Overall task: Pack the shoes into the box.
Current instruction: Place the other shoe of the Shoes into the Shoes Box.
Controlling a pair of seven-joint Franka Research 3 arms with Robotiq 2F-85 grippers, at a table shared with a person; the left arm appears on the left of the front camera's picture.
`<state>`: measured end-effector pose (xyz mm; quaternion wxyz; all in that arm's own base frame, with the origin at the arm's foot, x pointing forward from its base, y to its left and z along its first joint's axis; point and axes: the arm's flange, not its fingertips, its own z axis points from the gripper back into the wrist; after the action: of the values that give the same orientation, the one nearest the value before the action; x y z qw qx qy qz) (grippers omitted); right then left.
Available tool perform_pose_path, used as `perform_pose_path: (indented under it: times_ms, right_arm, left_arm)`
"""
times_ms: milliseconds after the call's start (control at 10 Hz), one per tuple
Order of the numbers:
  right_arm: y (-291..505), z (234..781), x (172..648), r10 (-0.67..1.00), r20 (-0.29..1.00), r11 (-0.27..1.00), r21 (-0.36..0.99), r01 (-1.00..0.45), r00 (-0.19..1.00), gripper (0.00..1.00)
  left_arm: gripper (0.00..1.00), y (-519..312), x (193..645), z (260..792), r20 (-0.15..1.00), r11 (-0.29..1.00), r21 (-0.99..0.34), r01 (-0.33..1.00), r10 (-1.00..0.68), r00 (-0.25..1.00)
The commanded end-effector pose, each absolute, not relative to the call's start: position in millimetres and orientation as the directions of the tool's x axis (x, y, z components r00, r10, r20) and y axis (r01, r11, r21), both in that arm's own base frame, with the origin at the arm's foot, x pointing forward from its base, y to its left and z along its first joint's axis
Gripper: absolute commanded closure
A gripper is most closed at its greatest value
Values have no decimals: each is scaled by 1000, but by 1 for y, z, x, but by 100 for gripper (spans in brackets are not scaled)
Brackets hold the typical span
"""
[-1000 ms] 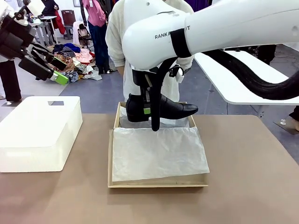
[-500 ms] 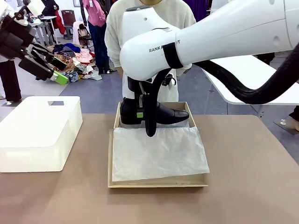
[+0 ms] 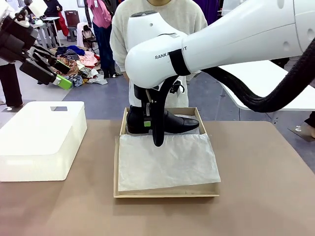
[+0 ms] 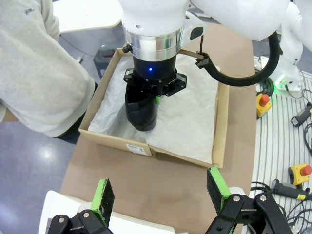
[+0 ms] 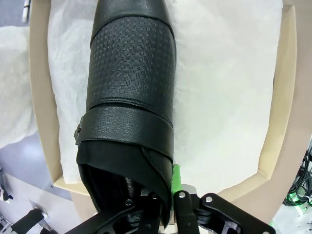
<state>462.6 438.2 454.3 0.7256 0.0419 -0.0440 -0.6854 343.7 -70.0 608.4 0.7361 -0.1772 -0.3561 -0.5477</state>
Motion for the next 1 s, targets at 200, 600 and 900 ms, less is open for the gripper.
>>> perform_pose_path:
  times_ms: [200, 600, 900]
  right_arm:
    - [438, 457, 469, -998, 8, 59, 157, 986, 58, 100]
    - [445, 445, 476, -999, 18, 43, 168, 985, 40, 100]
    - [451, 432, 478, -999, 18, 30, 204, 979, 27, 100]
  left_arm:
    - [0, -70, 344, 608, 727, 324, 129, 937, -673, 133]
    - [0, -70, 344, 608, 727, 324, 129, 937, -673, 133]
    - [0, -70, 344, 608, 727, 324, 129, 937, -673, 133]
